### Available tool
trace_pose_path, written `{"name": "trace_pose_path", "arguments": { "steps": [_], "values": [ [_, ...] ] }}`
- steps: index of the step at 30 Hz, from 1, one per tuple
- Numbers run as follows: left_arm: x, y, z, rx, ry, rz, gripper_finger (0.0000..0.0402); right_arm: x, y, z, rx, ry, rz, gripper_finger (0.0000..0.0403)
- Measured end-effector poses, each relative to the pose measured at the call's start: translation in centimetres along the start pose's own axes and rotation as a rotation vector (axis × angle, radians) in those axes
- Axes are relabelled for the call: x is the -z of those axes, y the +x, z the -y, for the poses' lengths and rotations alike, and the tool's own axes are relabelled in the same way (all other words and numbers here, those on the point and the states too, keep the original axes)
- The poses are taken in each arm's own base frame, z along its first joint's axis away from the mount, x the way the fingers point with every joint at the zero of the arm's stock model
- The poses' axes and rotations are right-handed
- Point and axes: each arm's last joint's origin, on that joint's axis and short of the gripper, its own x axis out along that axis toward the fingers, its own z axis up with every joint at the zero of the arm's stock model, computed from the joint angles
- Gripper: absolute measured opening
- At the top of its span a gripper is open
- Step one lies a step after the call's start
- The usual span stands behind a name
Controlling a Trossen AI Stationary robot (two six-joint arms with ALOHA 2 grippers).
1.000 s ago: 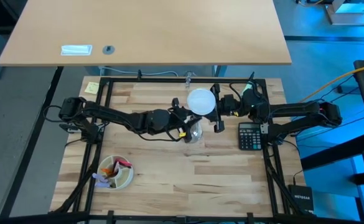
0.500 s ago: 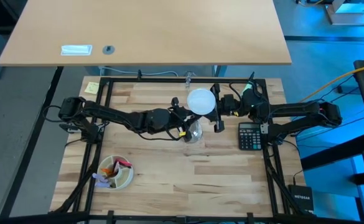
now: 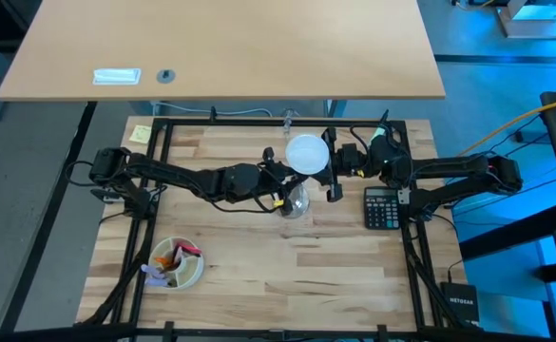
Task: Screw lightbulb
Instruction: Insert the lightbulb into the silver lamp
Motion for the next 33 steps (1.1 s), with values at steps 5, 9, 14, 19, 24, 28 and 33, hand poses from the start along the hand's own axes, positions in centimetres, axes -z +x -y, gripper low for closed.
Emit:
{"name": "trace_pose_path", "arguments": {
  "steps": [5,9,14,19,24,28,33],
  "values": [
    [0.0,0.0,0.0,0.000,0.005,0.000,0.0095,0.0,0.0,0.0,0.000,0.000,0.000,0.0152],
    [-0.3,-0.5,-0.1,0.008,0.008,-0.023,0.0147,0.0,0.0,0.0,0.000,0.000,0.001,0.0152],
    [-1.6,-2.1,-0.4,0.020,-0.017,-0.055,0.0209,0.0,0.0,0.0,0.002,0.002,-0.002,0.0152],
    [-3.7,-4.4,-0.7,0.040,-0.029,-0.024,0.0240,0.0,0.0,0.0,0.002,0.002,-0.002,0.0152],
    [-6.8,-7.4,-1.5,0.059,-0.068,0.074,0.0246,0.0,0.0,0.0,0.001,0.001,-0.003,0.0152],
    [-9.5,-10.1,-2.4,0.061,-0.114,0.173,0.0242,0.0,0.0,0.0,0.001,0.002,-0.004,0.0152],
    [-13.6,-11.4,-2.8,0.041,-0.062,0.269,0.0244,0.0,0.0,0.0,0.000,0.001,-0.003,0.0152]
  ]
}}
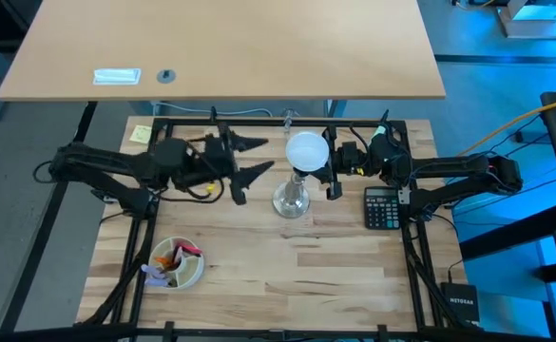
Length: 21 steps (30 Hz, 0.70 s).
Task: Screw lightbulb
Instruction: Insert the lightbulb into the silver lamp
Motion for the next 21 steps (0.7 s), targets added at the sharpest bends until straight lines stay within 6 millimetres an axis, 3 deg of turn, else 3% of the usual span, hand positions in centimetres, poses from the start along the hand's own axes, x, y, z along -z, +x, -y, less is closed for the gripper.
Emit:
{"name": "trace_pose_path", "arguments": {
  "steps": [8,15,21],
  "values": [
    [-3.9,4.2,-0.3,-0.052,0.097,-0.073,0.0244,0.0,0.0,0.0,0.000,0.000,0.000,0.0152],
    [-3.1,8.0,0.1,0.030,0.129,-0.161,0.0244,0.0,0.0,0.0,0.000,0.000,-0.001,0.0152],
    [-2.2,9.3,0.2,0.030,0.150,-0.208,0.0244,0.0,0.0,0.0,0.001,-0.001,-0.002,0.0152]
  ]
}}
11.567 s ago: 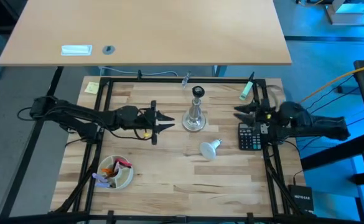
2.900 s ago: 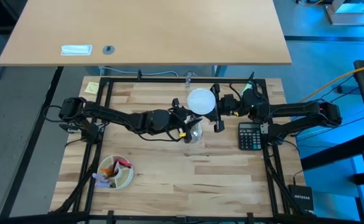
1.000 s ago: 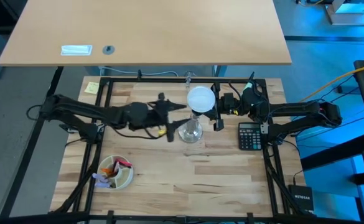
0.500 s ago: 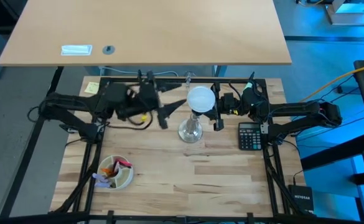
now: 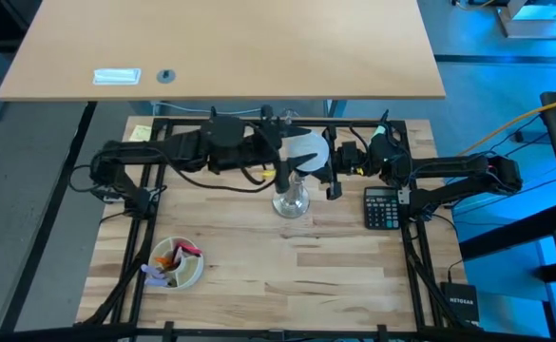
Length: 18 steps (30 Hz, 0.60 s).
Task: Screw lightbulb
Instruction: Insert the lightbulb into the silver lamp
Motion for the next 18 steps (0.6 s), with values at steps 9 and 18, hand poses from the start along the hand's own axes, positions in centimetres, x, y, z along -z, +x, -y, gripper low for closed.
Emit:
{"name": "trace_pose_path", "arguments": {
  "steps": [9,18],
  "values": [
    [0.22,-0.01,-0.26,-0.004,-0.010,-0.026,0.0244,0.05,0.02,0.02,0.005,-0.001,-0.005,0.0174],
    [0.26,-0.05,-0.35,-0.013,-0.001,-0.034,0.0244,0.38,-0.02,0.07,0.036,0.022,-0.031,0.0241]
  ]
}}
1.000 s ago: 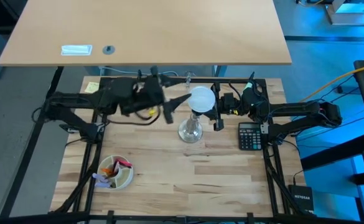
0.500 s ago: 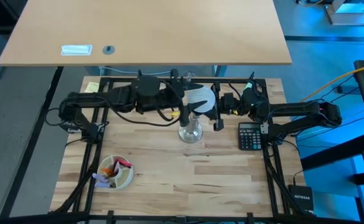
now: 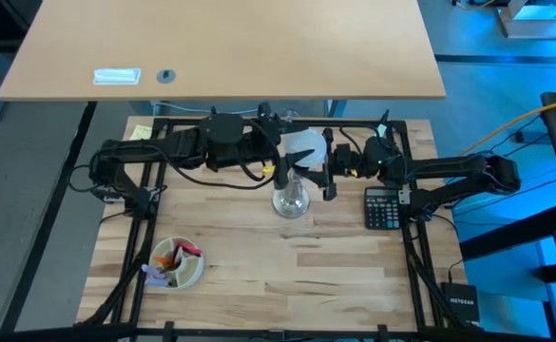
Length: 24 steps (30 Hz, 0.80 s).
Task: Screw lightbulb
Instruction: Insert the lightbulb into the silver lamp
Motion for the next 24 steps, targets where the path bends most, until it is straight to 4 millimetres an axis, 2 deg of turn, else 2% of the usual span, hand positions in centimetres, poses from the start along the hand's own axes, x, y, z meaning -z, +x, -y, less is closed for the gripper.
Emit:
{"name": "trace_pose_path", "arguments": {
  "steps": [6,18,21,24],
  "values": [
    [0.0,0.0,0.0,0.003,-0.001,0.003,0.0244,-0.6,-0.6,-0.1,-0.010,-0.001,-0.001,0.0264],
    [0.1,0.0,0.1,0.005,0.000,0.000,0.0244,-2.1,-3.8,-0.6,-0.020,-0.046,-0.134,0.0264],
    [0.1,0.0,0.1,0.005,0.000,0.000,0.0244,-1.4,-4.6,-0.8,-0.023,-0.042,-0.256,0.0264],
    [0.1,0.1,0.1,0.005,-0.002,-0.001,0.0244,0.4,-4.8,-0.9,-0.025,-0.028,-0.400,0.0264]
  ]
}}
